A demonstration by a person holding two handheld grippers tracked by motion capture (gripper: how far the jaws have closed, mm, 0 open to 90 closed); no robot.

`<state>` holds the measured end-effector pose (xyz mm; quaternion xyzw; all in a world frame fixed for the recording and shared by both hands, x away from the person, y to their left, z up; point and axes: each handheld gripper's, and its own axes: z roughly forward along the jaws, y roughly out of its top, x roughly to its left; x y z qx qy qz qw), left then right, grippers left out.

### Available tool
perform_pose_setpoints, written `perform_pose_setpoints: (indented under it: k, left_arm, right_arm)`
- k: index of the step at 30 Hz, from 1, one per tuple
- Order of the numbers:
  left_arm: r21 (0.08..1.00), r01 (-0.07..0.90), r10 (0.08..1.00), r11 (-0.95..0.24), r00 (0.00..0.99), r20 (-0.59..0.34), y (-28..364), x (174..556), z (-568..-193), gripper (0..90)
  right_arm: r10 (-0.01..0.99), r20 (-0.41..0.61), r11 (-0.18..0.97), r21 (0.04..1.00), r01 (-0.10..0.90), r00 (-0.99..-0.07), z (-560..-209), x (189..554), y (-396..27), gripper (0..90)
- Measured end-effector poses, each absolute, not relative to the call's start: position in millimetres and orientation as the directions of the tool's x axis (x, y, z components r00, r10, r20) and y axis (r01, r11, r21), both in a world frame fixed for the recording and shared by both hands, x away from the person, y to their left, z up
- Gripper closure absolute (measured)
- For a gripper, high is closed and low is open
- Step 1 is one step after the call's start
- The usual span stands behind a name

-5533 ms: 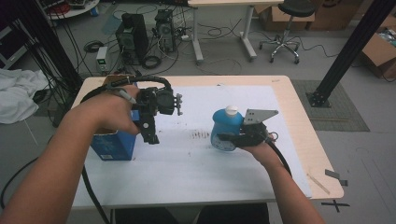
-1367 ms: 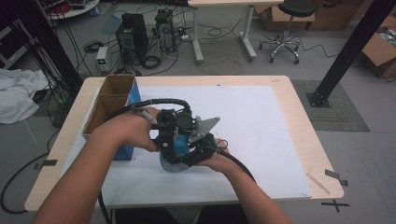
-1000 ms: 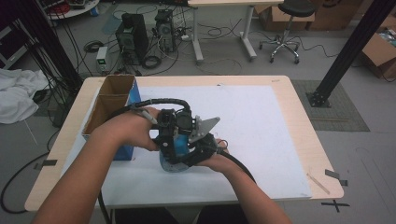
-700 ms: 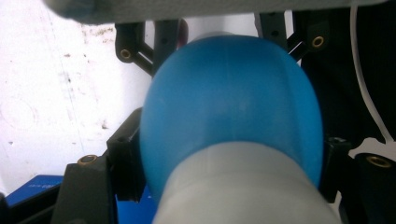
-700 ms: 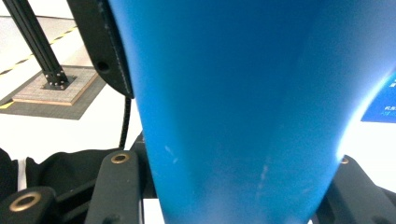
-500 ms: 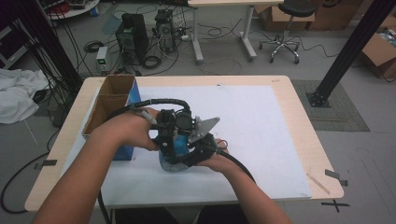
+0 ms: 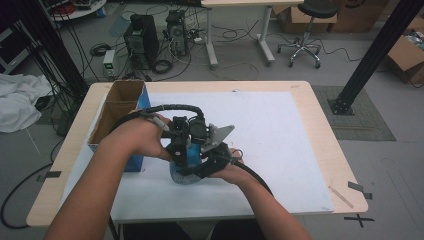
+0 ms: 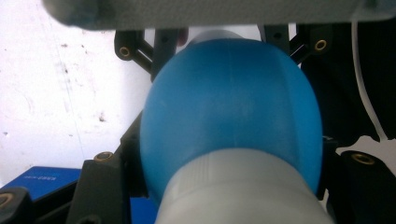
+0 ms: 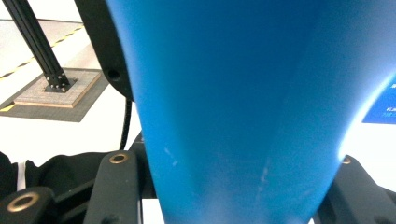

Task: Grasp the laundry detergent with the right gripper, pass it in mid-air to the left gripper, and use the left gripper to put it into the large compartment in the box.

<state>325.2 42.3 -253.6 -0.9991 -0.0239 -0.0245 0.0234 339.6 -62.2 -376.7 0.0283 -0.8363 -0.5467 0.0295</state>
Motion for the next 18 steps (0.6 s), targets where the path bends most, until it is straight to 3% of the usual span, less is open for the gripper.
perform_pose_setpoints:
  k: [6,18]
  left_arm:
    - [-0.049,0.056,0.054,-0.997,0.998,0.043,39.1,326.6,-251.8,38.8]
    - [-0.067,0.046,0.042,-0.997,0.998,0.056,34.9,329.4,-246.8,38.7]
  right_arm:
    - [-0.085,0.027,0.404,0.915,-0.010,-0.996,-374.7,341.2,-63.4,43.7]
    - [-0.068,0.044,0.418,0.908,0.012,-0.997,-365.9,343.7,-74.1,30.1]
